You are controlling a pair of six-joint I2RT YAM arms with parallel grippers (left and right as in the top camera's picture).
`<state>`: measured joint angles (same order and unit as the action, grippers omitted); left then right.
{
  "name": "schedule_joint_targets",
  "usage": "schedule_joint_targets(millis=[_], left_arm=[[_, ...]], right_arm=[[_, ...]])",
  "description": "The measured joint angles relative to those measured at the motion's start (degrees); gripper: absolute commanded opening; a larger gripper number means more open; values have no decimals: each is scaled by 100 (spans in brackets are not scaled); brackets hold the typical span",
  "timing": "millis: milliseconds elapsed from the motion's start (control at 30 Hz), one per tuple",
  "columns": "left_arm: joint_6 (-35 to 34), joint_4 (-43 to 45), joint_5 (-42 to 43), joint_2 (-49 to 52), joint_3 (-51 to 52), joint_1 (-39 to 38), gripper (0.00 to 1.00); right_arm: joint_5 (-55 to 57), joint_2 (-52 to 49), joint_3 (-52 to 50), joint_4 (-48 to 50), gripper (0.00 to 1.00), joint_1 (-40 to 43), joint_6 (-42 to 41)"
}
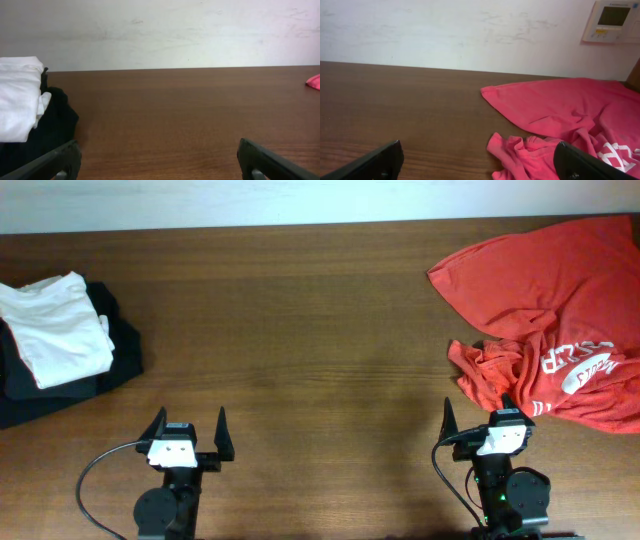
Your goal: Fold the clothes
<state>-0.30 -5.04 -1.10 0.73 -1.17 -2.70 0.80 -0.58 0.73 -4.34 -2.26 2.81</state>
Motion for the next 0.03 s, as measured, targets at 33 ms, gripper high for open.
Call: schedule_joint_targets(millis=[33], left_arm=[[2, 0, 0, 0, 0, 0, 99]], right_arm=[[-2, 0, 0, 0, 99, 0, -2]])
